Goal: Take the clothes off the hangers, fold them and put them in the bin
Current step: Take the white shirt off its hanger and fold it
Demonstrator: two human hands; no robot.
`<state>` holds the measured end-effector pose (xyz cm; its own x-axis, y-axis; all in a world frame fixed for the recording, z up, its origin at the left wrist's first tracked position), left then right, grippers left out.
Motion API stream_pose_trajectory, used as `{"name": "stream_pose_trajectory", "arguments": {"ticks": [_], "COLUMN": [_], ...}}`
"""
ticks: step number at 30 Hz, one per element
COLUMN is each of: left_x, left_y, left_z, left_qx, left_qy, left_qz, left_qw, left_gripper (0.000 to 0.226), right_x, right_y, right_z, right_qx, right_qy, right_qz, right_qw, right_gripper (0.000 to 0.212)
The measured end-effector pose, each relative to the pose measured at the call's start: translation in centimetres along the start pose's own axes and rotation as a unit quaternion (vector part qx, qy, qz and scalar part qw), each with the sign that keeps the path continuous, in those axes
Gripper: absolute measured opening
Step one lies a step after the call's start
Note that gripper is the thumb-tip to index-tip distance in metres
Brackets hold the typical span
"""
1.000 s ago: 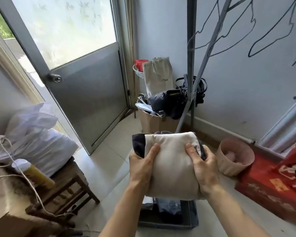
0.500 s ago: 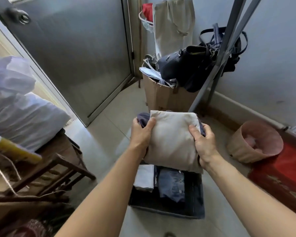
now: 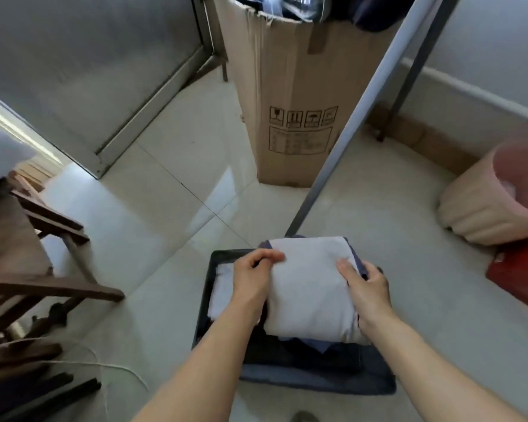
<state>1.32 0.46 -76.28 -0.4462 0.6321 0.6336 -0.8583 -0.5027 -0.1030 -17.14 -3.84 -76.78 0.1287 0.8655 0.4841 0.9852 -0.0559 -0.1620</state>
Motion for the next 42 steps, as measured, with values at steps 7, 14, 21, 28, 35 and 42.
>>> {"name": "stream_pose_trajectory", "arguments": {"ticks": [7,14,21,28,35,42], "left_x": [-4.2,-9.2,-12.2,-10.9,-3.6,6.6], "left_y": [2.3,4.2,5.5,6.0,7.4,8.7], "left_z": [-10.0,-15.1,-18.6,-17.3,-11.5,-3.9], "left_qx": [-0.109,-0.232,-0.332,-0.414,-0.293,-0.115], "left_qy": [-0.067,-0.034,-0.046,-0.069,-0.114,-0.148], "left_qz": [-0.126,-0.144,-0.116,-0.066,-0.102,-0.128], "left_qw": [0.984,0.961,0.935,0.905,0.944,0.974], "left_gripper": [0.052,0.081,0.080,0.072,0.045,0.024], "right_x": [-5.1,-9.1,-11.5,-9.6,-4.6,3.3], "right_y": [-1.7,-1.8,-0.7,-1.5,-3.5,-5.5], "right_z": [10.9,16.9,20.3,18.8,12.8,2.3], "right_qx": [0.000,0.086,0.186,0.257,0.214,0.035], "right_qy": [0.123,0.086,0.091,0.115,0.110,0.095], "right_qz": [-0.050,-0.090,-0.053,-0.040,0.012,-0.003], "right_qw": [0.991,0.989,0.977,0.959,0.971,0.995], "right_gripper": [0.039,0.067,0.056,0.057,0.031,0.013]}}
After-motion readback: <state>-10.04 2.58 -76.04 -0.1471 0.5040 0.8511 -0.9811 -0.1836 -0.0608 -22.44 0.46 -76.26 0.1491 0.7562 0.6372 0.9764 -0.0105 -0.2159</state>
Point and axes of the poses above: each hand's wrist, its own x-axis away from the middle knuckle, its own y-axis out of the palm, z = x × y, the point moved 2 cm from there along -x, towards the middle knuckle, and after that the axes turned 4 degrees about -y, right-handed, at the moved point
